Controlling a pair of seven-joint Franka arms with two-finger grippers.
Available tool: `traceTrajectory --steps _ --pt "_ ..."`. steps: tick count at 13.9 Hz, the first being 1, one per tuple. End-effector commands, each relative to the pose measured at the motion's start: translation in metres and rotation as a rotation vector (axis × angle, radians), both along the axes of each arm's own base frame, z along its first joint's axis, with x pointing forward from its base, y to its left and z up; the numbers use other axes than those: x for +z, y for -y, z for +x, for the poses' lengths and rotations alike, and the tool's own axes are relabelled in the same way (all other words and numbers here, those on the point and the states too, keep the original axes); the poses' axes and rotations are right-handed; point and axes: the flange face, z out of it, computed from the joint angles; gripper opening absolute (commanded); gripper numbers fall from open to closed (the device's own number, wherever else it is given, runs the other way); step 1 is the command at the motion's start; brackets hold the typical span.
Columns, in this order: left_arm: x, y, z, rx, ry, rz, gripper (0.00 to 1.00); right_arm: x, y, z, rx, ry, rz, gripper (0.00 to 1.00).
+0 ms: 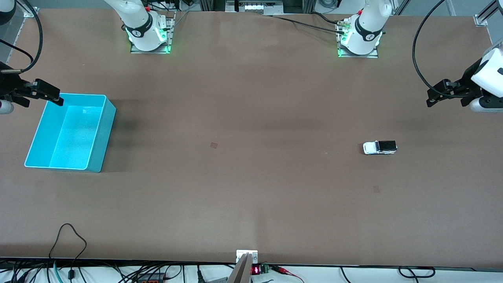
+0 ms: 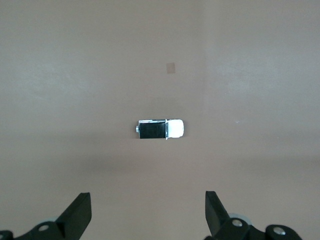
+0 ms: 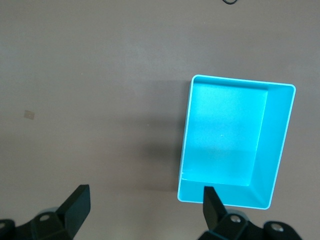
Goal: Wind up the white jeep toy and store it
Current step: 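Move the left gripper over the white jeep while the right gripper reaches the bin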
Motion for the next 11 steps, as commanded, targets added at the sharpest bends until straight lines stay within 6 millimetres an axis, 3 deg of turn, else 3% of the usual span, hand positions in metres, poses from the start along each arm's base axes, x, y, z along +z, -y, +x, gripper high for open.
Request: traceTrajectory --steps 1,5,7,11 --pt "0.006 -0.002 -0.012 -0.004 0.003 -0.023 1.00 0.007 0.002 0.001 0.001 0.016 0.018 1.00" --pt "0.001 -0.001 -0.010 -0.011 -0.002 -0.026 1.00 0.009 0.004 0.001 0.004 0.020 0.019 1.00" --pt "-0.014 0.001 -0.010 -0.012 -0.028 -0.035 1.00 0.009 0.004 0.000 0.004 0.016 0.020 1.00" --pt "-0.079 0.006 0.015 -0.030 -0.118 -0.043 1.00 -0.007 0.003 0.009 0.005 -0.005 0.022 1.00"
